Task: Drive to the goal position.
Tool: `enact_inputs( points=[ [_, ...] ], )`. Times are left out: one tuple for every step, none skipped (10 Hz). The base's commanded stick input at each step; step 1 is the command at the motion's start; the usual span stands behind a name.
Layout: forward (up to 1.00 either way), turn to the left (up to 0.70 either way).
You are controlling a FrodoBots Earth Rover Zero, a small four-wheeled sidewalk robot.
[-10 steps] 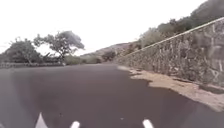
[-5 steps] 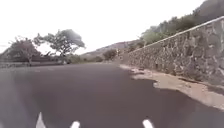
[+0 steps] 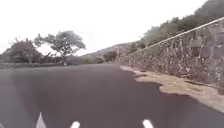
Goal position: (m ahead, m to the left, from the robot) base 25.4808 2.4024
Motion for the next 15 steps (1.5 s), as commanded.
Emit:
enact_inputs(
  points=[
    [0.50, 0.00],
    [0.50, 0.00],
    [0.50, 0.00],
    [0.50, 0.00],
    [0.50, 0.00],
    [0.50, 0.00],
    [0.50, 0.00],
    [0.50, 0.00],
    [0.50, 0.00],
    [0.50, 0.00],
    [0.50, 0.00],
    [0.50, 0.00],
    [0.50, 0.00],
    [0.50, 0.00],
    [0.50, 0.00]
  ],
)
